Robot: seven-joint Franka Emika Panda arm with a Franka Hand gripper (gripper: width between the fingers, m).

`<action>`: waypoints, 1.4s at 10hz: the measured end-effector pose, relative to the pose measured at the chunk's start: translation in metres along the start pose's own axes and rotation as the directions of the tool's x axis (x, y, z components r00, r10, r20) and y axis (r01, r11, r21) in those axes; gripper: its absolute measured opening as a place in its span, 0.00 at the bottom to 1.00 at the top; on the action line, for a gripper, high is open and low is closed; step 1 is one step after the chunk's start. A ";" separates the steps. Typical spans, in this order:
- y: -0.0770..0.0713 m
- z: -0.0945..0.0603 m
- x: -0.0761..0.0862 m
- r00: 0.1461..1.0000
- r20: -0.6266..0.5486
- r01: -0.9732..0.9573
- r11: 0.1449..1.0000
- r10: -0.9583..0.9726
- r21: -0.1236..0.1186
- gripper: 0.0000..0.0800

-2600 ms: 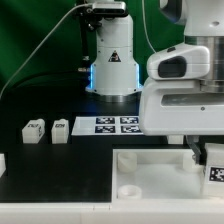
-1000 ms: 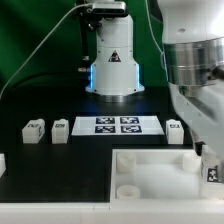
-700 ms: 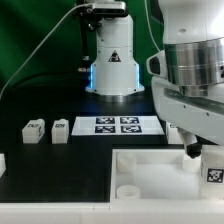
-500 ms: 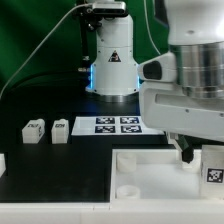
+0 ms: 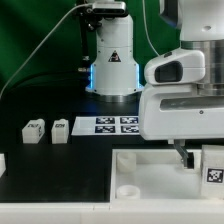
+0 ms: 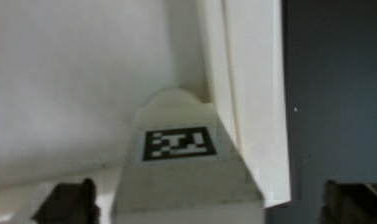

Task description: Assemble one leg

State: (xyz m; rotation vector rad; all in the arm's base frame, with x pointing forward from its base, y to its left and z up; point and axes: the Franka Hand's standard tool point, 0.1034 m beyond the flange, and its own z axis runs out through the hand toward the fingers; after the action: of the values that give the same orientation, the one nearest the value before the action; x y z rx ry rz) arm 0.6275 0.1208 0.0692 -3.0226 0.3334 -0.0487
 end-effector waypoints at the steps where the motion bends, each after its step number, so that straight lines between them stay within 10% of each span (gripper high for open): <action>1: 0.000 0.000 0.000 0.999 0.001 -0.044 0.999 0.044 0.003 0.63; 3: 0.004 0.001 0.000 0.974 0.005 -0.227 0.974 0.227 0.001 0.37; 5: 0.013 -0.001 0.004 0.884 0.011 -0.467 0.884 0.467 -0.001 0.37; 9: 0.014 -0.002 0.007 0.286 0.046 -0.956 0.288 0.957 -0.056 0.37; 14: 0.004 0.000 0.002 -0.103 0.005 -0.993 -0.102 0.995 -0.061 0.37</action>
Offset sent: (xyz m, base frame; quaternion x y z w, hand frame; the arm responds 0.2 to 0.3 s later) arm 0.0000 0.0000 0.0000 0.0000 0.0000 0.2667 0.9638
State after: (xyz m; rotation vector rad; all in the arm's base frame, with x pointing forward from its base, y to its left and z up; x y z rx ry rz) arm 0.6282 0.1168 0.0688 -1.8030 2.4949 0.1625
